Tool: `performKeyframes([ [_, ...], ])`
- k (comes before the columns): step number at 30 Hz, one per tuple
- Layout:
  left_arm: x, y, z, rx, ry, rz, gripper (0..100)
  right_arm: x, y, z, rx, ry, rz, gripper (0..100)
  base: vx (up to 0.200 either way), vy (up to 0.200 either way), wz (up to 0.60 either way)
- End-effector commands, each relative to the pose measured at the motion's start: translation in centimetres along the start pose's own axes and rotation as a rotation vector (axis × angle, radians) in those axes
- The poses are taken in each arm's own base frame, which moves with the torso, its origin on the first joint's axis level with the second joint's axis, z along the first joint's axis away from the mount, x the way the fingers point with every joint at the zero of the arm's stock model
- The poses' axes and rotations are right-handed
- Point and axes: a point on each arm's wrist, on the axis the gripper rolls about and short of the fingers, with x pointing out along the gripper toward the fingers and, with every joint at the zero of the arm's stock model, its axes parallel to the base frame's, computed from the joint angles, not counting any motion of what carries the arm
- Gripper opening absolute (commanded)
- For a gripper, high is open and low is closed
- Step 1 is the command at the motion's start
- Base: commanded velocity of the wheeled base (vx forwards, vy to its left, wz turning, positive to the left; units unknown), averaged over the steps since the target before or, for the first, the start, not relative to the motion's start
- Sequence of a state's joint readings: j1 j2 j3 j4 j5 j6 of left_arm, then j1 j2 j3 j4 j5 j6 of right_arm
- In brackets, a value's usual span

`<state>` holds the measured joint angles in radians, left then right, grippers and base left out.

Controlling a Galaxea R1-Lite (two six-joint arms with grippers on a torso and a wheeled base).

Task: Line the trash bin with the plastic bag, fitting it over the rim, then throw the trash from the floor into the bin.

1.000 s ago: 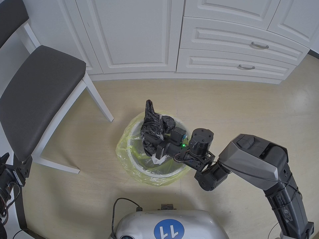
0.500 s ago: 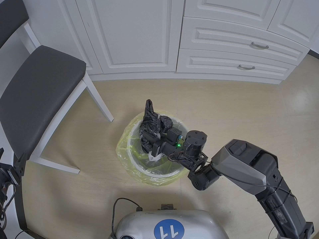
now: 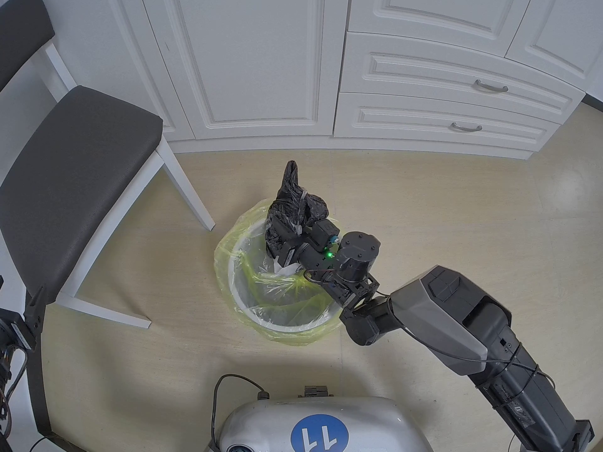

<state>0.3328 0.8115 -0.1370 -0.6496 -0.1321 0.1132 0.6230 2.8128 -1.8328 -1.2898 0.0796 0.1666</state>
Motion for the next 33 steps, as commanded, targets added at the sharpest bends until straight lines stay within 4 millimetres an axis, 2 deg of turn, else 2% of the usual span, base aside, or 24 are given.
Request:
performKeyframes([
  [1, -0.2, 0.0, -0.1, 0.0, 0.0, -0.001, 100, -1.0, 0.5, -0.7, 0.003, 0.051, 0.003, 0, 0.0, 0.0, 0.0],
  [9, -0.2, 0.0, -0.1, 0.002, 0.0, -0.001, 100, -2.8, 1.6, -0.1, 0.005, 0.109, 0.067, 0, 0.0, 0.0, 0.0],
  [12, -0.2, -0.1, -0.2, 0.002, 0.0, -0.001, 100, -3.8, 2.7, 0.2, -0.019, 0.123, 0.112, 0, 0.0, 0.0, 0.0],
  [13, -0.2, -0.1, -0.2, 0.003, 0.001, -0.003, 100, -4.3, 3.6, 0.4, -0.052, 0.125, 0.141, 0, 0.0, 0.0, 0.0],
  [14, -0.2, -0.1, -0.2, 0.003, 0.001, -0.003, 100, -4.3, 3.6, 0.4, -0.052, 0.125, 0.141, 0, 0.0, 0.0, 0.0],
  [15, -0.2, -0.1, -0.2, 0.004, -0.001, -0.007, 100, -4.7, 5.0, 0.7, -0.073, 0.116, 0.177, 0, 0.0, 0.0, 0.0],
  [18, -0.3, -0.1, -0.1, 0.005, -0.009, -0.008, 100, -5.3, 7.4, 1.0, -0.071, 0.098, 0.225, 0, 0.0, 0.0, 0.0],
  [21, -0.5, -0.1, -0.1, 0.005, -0.015, -0.007, 100, -5.5, 8.6, 1.0, -0.102, 0.072, 0.254, 0, 0.0, 0.0, 0.0],
  [24, -0.5, -0.1, -0.1, 0.004, -0.018, -0.005, 100, -5.8, 8.6, 0.7, -0.183, 0.058, 0.258, 0, 0.0, 0.0, 0.0],
  [30, -0.6, -0.2, -0.5, 0.004, -0.001, -0.009, 100, -5.9, 8.5, 0.6, -0.2, 0.059, 0.257, 0, 0.0, 0.0, 0.0],
  [33, -0.6, -0.2, -0.5, 0.004, -0.006, -0.008, 100, -5.8, 7.5, -0.2, -0.203, 0.085, 0.241, 0, 0.0, 0.0, 0.0],
])
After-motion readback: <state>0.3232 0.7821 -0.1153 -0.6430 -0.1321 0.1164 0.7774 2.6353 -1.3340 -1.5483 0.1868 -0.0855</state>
